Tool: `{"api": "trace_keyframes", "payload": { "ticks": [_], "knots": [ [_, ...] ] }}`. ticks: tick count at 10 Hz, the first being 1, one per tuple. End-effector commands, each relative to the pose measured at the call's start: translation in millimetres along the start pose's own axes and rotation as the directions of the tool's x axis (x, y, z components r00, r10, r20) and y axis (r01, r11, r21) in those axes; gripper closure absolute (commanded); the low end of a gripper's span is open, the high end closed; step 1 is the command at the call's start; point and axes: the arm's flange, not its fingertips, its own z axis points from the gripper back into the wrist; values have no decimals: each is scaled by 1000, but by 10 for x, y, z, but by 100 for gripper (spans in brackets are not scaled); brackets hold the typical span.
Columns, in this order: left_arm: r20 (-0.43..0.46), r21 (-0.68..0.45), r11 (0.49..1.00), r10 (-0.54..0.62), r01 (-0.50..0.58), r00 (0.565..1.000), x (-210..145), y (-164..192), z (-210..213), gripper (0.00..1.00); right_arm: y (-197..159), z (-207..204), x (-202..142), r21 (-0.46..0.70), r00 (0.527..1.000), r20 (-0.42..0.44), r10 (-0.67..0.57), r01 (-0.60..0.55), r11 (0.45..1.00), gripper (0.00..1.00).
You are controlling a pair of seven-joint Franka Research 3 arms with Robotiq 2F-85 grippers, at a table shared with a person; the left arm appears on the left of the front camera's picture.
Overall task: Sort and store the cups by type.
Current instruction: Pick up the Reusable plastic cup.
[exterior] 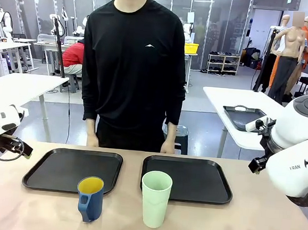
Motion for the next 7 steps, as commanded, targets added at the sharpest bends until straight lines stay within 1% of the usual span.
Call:
{"api": "trace_keyframes", "payload": {
  "ticks": [1,7],
  "knots": [
    [-2,1,1000,4,-4,1000,-10,19,-10,0,1,-7,-1,4,1000,1,7,-7,1000,0],
    [-2,1,1000,4,-4,1000,-10,19,-10,0,1,-7,-1,4,1000,1,7,-7,1000,0]
  ]
}}
